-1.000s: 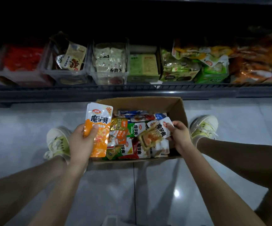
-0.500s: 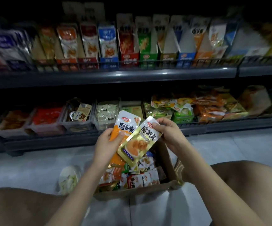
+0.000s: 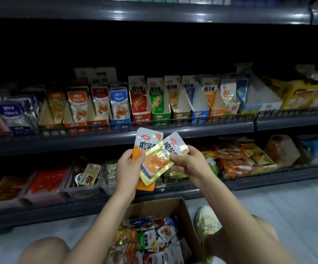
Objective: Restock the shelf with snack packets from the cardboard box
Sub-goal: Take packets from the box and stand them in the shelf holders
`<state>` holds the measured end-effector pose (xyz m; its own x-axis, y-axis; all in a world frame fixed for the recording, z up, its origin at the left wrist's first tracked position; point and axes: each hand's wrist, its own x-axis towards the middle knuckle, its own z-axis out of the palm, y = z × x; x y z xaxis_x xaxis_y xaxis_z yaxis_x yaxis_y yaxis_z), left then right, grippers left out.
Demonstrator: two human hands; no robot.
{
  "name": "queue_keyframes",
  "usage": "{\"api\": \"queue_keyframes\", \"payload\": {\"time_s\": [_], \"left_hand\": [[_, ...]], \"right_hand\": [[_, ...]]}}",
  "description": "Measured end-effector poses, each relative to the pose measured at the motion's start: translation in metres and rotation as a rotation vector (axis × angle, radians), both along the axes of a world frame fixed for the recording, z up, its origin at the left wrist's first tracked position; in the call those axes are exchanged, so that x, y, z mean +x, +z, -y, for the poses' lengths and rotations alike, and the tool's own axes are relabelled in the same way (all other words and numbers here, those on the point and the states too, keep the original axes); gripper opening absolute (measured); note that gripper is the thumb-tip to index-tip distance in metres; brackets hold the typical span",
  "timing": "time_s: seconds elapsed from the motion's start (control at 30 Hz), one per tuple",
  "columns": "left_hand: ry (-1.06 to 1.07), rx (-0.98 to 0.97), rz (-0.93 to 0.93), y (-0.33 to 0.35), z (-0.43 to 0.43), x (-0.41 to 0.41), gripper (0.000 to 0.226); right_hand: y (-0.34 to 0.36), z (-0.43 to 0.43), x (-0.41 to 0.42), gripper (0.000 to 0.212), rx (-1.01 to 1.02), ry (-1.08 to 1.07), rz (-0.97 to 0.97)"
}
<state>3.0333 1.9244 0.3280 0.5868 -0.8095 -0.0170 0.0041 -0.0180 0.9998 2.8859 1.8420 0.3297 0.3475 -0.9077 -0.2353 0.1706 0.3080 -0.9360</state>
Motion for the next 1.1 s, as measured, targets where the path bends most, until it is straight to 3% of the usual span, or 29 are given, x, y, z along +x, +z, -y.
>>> {"api": "queue_keyframes", "payload": {"time_s": [0.23, 0.37, 0.47, 0.57, 0.8, 1.0, 1.1], "left_hand": [[0.038, -0.036, 0.003, 0.036, 0.048, 0.014, 0.009], [0.071, -0.075, 0.035, 0.055, 0.080, 0.029, 0.009], [0.085, -0.092, 0.065, 0.065, 0.104, 0.042, 0.011], [0.092, -0.116, 0.068, 0.074, 0.126, 0.052, 0.008], [0.123, -0.113, 0.053, 0.078, 0.162, 0.074, 0.009], [0.105, -0.120, 0.039, 0.072, 0.175, 0.089, 0.006], [0.090, -0.119, 0.032, 0.069, 0.179, 0.091, 0.006]], "right_hand": [[0.052, 0.063, -0.019, 0.038, -0.253, -0.263, 0.040], [0.077, 0.112, -0.024, 0.028, -0.539, -0.403, -0.102], [0.082, 0.154, -0.015, 0.027, -0.741, -0.477, -0.316], [0.081, 0.193, 0.003, 0.025, -0.873, -0.479, -0.538], [0.067, 0.256, 0.047, 0.054, -0.868, -0.326, -0.884], [0.070, 0.278, 0.048, 0.030, -0.976, -0.225, -1.133], [0.073, 0.287, 0.048, 0.032, -1.024, -0.230, -1.171]]}}
